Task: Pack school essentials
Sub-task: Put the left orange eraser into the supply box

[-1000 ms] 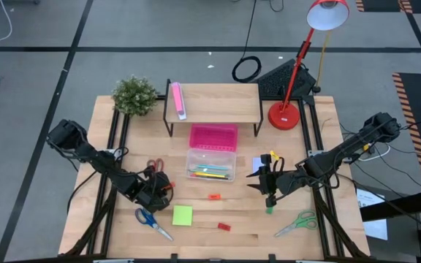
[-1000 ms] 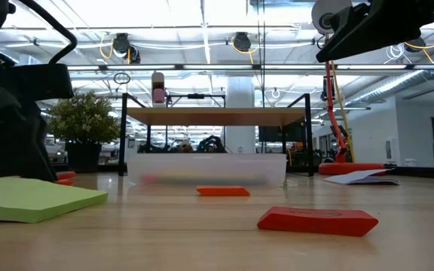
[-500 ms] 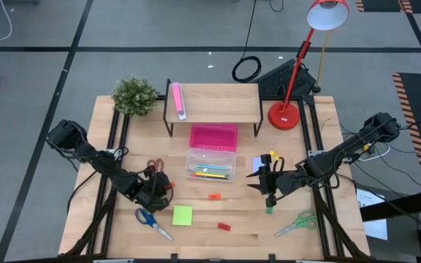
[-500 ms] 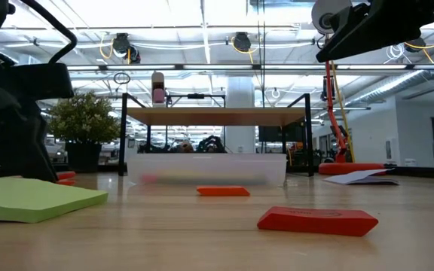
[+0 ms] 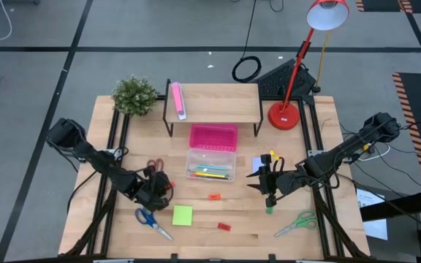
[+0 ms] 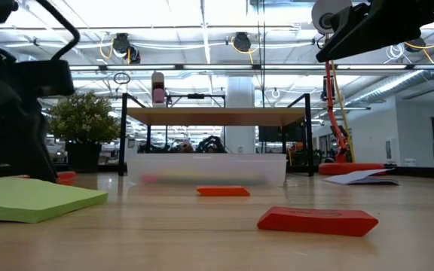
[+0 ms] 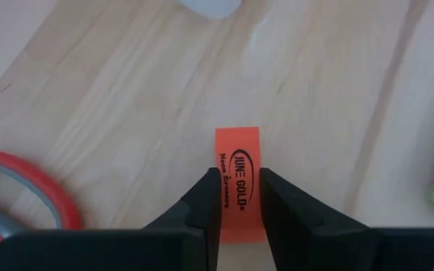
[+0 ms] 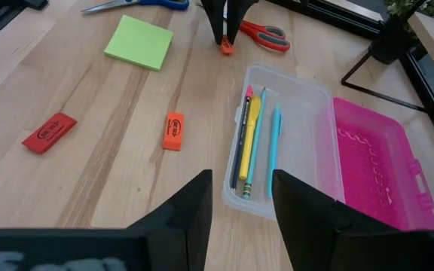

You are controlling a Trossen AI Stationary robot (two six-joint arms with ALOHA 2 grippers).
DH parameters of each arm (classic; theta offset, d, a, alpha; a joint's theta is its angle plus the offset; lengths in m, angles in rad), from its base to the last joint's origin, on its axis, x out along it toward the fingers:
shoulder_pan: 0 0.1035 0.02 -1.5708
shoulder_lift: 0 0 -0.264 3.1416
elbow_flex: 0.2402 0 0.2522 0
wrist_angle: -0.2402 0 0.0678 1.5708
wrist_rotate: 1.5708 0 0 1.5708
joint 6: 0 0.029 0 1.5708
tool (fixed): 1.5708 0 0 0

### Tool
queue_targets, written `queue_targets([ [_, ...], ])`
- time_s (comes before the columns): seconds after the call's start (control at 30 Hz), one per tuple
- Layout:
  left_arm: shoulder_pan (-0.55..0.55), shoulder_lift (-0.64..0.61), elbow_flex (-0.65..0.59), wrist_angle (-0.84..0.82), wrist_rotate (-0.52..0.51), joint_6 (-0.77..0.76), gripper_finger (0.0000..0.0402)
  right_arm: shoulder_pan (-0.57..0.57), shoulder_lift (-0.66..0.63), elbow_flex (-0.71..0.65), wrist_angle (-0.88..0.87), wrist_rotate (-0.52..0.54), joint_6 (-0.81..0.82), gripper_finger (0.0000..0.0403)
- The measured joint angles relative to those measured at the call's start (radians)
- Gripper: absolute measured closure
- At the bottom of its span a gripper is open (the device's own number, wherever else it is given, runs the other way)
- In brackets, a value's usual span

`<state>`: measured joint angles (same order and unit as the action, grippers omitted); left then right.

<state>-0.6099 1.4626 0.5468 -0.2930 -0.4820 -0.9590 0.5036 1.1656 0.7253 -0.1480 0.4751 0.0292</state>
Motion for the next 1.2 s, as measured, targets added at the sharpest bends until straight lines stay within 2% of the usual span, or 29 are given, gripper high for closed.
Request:
queue_targets([
  [0.3,0.039,-0.088,0.002,0.015,-0.008,0.072,0.0319,-0.001,0.000,0.000,0.001,0.000,0.000,0.0273],
  [0.6,0.158,-0.157,0.013,0.142,-0.010,0.355,0.0319,-0.001,0.000,0.000,0.001,0.000,0.000,0.0273],
  [0.93,0.349,-0.148,0.152,0.146,0.092,0.692,0.0319,-0.001,0.000,0.000,0.004,0.000,0.000,0.0273],
  [1.2,0.500,-0.128,0.166,0.238,0.208,0.882,0.0319,-0.007,0.000,0.000,0.004,0.000,-0.005,0.0273],
])
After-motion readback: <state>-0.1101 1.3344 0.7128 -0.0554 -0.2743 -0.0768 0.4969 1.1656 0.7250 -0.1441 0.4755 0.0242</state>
